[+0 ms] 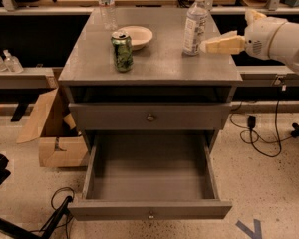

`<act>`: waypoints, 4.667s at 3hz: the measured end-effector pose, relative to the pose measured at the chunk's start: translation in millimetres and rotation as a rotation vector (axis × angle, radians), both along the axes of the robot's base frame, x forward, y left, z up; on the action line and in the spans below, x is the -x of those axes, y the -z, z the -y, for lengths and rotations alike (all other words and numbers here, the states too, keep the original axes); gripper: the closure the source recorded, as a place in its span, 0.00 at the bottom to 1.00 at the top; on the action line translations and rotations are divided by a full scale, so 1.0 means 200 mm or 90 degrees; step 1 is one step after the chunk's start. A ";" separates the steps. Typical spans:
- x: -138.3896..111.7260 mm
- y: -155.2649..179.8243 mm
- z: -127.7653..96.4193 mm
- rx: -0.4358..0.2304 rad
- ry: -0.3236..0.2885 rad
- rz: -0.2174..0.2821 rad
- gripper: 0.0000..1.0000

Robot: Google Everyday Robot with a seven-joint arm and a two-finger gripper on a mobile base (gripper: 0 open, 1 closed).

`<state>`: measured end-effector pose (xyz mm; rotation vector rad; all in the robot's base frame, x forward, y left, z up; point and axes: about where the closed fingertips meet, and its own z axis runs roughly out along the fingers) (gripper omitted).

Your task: Place blue plastic bottle into middle drawer

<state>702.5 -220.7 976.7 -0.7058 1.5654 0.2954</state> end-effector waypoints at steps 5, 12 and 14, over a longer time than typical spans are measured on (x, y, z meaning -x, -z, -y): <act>-0.81 0.25 -0.12 -0.140 0.048 -0.037 0.00; -0.55 -0.24 -0.28 -0.149 -0.038 0.022 1.00; 0.00 -0.25 -0.40 -0.140 -0.057 0.009 1.00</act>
Offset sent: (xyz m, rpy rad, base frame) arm 0.1544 0.0124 -0.0225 0.1283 -0.0332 -0.0473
